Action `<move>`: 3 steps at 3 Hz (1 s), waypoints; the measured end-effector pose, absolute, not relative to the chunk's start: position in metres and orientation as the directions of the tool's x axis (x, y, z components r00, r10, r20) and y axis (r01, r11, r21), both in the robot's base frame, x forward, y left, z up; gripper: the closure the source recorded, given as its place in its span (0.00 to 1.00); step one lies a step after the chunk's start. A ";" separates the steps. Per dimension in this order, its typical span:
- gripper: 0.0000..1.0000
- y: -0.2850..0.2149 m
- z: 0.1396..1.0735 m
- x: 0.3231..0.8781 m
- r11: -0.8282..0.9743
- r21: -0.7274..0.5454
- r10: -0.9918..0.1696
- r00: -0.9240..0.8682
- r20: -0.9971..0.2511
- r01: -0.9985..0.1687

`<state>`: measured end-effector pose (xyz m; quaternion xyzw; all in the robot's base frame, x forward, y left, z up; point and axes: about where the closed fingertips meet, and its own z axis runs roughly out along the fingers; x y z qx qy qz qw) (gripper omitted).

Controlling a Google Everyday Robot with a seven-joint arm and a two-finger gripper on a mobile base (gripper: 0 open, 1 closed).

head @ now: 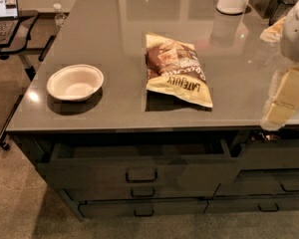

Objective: Open top drawer

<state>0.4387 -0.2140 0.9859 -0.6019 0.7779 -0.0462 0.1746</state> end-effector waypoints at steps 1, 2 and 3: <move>0.00 -0.213 0.982 0.436 0.273 -0.286 -0.952 -0.214 -0.219 -0.919; 0.00 -0.211 0.960 0.424 0.276 -0.263 -0.947 -0.215 -0.238 -0.924; 0.00 -0.212 0.931 0.409 0.287 -0.216 -0.938 -0.229 -0.259 -0.933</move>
Offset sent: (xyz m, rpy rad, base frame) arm -0.0323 0.0017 -0.0674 0.0568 0.0684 0.0015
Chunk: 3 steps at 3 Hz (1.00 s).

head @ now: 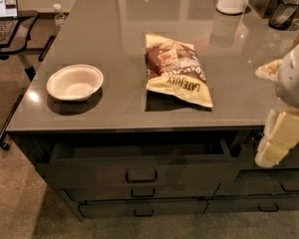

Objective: Open top drawer

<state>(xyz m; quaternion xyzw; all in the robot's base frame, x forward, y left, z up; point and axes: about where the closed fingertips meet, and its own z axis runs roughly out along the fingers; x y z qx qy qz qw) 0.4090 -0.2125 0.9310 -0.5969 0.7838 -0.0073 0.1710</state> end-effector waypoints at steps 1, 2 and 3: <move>0.00 -0.212 0.906 0.392 0.291 -0.164 -0.931 -0.239 -0.277 -0.942; 0.00 -0.204 0.886 0.378 0.292 -0.090 -0.917 -0.252 -0.310 -0.952; 0.00 -0.204 0.886 0.378 0.293 -0.090 -0.917 -0.252 -0.310 -0.952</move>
Offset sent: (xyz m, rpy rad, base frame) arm -0.0484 0.0140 -0.0683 0.1462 0.1906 0.0130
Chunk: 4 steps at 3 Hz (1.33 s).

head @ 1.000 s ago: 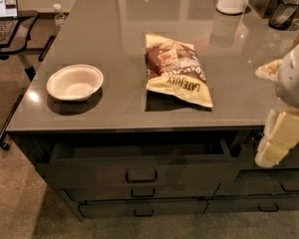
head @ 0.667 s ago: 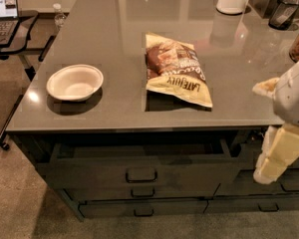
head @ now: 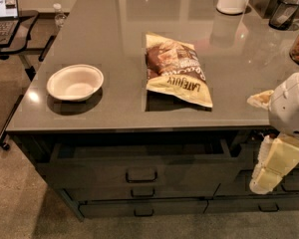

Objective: Open top drawer

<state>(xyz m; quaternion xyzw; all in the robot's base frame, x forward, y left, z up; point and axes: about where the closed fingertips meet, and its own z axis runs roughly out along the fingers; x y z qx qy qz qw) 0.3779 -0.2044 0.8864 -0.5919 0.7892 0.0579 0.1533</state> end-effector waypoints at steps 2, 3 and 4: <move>0.00 -0.194 0.862 0.365 0.335 -0.082 -0.894 -0.289 -0.343 -0.939; 0.00 -0.184 0.832 0.357 0.341 -0.033 -0.878 -0.306 -0.367 -0.939; 0.00 -0.160 0.773 0.353 0.341 0.036 -0.855 -0.326 -0.402 -0.939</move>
Offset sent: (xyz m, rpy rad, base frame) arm -0.0236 0.0179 -0.0478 0.0598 0.0066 -0.0716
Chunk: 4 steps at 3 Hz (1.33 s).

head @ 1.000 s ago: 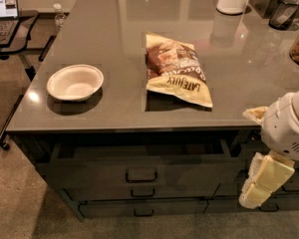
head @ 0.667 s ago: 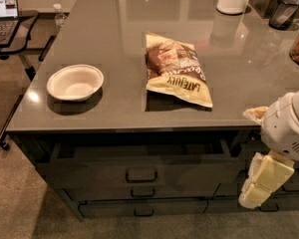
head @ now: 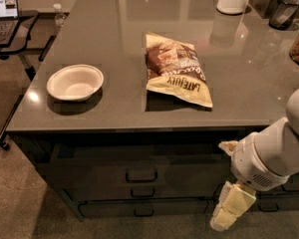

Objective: Open top drawer

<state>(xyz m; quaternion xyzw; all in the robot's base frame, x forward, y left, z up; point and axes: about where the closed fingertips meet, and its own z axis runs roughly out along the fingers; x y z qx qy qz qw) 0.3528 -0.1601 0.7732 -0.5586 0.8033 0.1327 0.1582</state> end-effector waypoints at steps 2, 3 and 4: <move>0.00 -0.151 0.755 0.361 0.346 0.024 -0.854 -0.326 -0.407 -0.938; 0.00 -0.145 0.740 0.374 0.365 -0.003 -0.850 -0.332 -0.409 -0.931; 0.00 -0.145 0.733 0.382 0.383 -0.028 -0.849 -0.340 -0.404 -0.923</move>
Offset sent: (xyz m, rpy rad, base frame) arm 0.0230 0.0219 -0.0474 0.0022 -0.0321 -0.0185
